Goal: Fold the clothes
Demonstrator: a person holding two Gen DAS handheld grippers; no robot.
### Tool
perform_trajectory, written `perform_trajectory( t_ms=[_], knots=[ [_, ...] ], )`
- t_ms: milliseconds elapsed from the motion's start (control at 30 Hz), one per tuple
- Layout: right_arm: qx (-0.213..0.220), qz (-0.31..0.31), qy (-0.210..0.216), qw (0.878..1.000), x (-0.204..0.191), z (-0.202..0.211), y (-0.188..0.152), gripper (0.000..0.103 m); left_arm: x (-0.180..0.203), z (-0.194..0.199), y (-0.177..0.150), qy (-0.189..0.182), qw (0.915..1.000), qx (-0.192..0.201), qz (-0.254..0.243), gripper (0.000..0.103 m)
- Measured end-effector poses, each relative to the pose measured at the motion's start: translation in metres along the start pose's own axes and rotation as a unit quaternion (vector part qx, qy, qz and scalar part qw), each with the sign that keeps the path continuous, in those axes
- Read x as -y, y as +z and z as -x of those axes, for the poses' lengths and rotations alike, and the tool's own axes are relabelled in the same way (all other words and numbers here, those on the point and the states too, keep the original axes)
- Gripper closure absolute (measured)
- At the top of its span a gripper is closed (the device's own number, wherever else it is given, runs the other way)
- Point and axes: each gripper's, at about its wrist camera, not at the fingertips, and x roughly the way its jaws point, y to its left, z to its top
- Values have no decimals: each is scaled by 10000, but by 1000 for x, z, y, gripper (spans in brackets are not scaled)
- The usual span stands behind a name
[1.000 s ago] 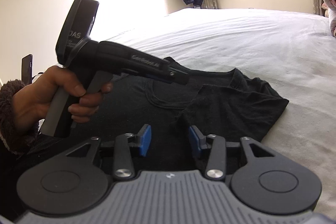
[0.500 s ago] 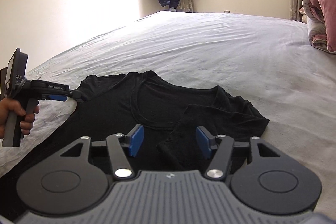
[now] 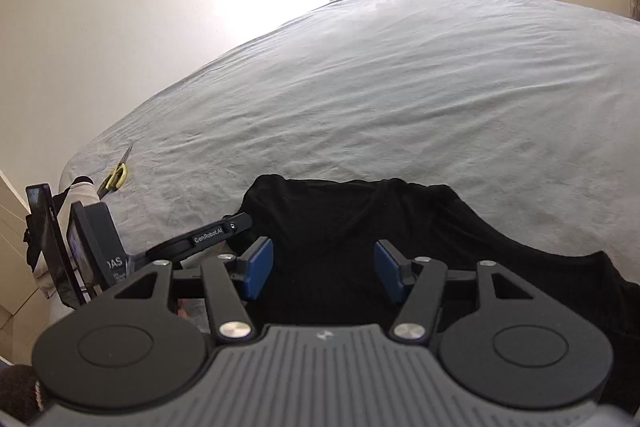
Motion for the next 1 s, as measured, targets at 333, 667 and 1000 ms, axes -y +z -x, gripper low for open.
perform_trajectory(
  t_ms=[333,667,1000],
  knots=[
    [-780,-894,289,9925,-11,-72,64,42,-10,-9,1,-935,9954,20,196,90],
    [-1258,-634,155,9899,-12,-110,76,42,17,-3,-2,-2072,9761,247,-613,94],
    [-1204,-597,-80,9909,13,-100,63,56,47,-13,-22,-2999,9370,-773,-1617,94]
  ],
)
